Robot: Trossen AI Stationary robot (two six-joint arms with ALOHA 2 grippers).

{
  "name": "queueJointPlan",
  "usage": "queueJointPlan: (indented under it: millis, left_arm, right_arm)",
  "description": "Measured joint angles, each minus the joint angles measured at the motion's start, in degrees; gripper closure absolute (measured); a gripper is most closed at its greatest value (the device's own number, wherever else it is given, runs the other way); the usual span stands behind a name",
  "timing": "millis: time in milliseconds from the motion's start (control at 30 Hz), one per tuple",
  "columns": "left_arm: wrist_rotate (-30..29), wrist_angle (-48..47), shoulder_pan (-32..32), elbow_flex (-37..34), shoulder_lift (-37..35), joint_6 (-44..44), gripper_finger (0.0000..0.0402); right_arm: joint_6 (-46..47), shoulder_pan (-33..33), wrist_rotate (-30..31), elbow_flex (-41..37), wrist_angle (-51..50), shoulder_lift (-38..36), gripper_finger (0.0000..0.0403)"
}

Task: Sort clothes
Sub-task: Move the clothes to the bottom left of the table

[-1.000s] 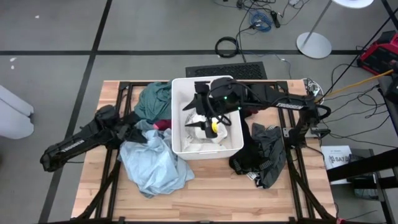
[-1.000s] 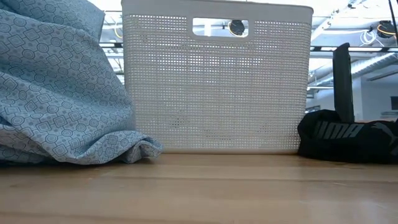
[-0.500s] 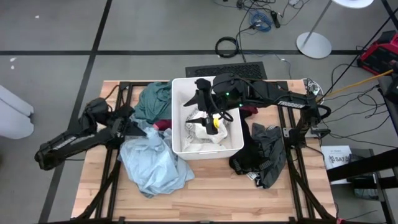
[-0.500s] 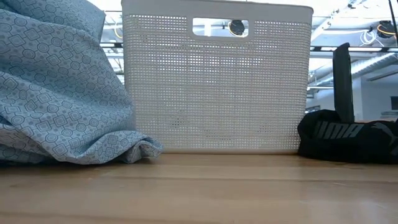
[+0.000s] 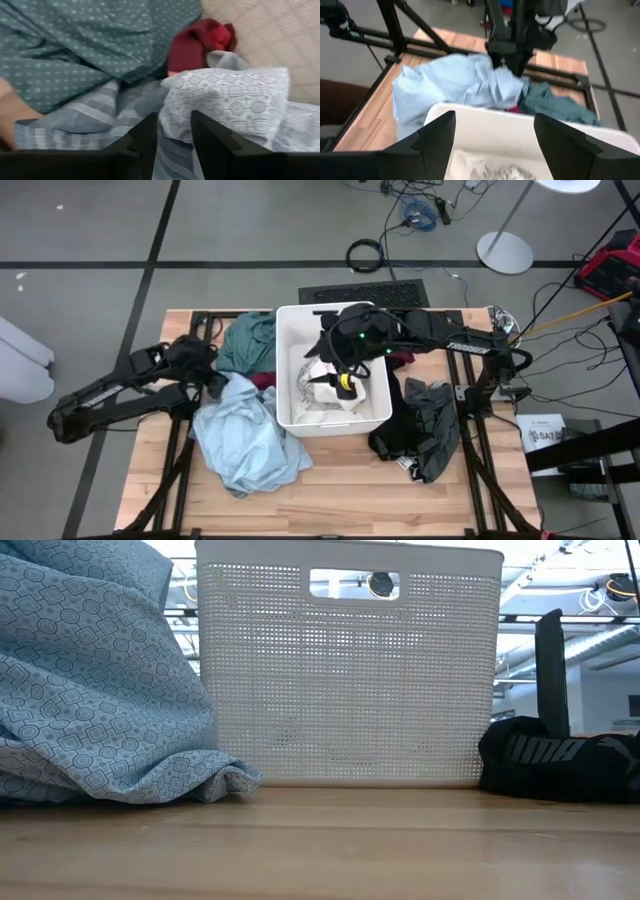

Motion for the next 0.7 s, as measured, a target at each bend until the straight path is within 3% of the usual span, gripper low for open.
queueJointPlan:
  millis: [167,267,400,533,700]
  left_arm:
    - [-3.3,-1.1,-3.0,-5.1,1.4,-1.5,0.0277]
    - [-2.3,2.2,-7.6,-6.1,2.4,-8.1,0.0277]
    - [-6.1,3.7,-14.8,-6.4,5.7,-15.2,0.0277]
    - [-12.4,4.2,-20.5,-6.5,11.9,-16.7,0.0277]
    - [-12.8,8.2,-26.2,-7.1,22.1,-18.1,0.0277]
  right_arm:
    - [2.2,0.0,-0.1,0.0,-4.4,0.0,0.0143]
    - [2.6,0.3,-0.2,0.0,-5.9,0.0,0.0143]
    - [1.7,0.7,-0.1,0.0,-5.6,0.0,0.0143]
    - [1.1,0.8,-0.2,0.0,-5.5,0.0,0.0143]
    - [0.9,0.8,-0.2,0.0,-5.5,0.0,0.0143]
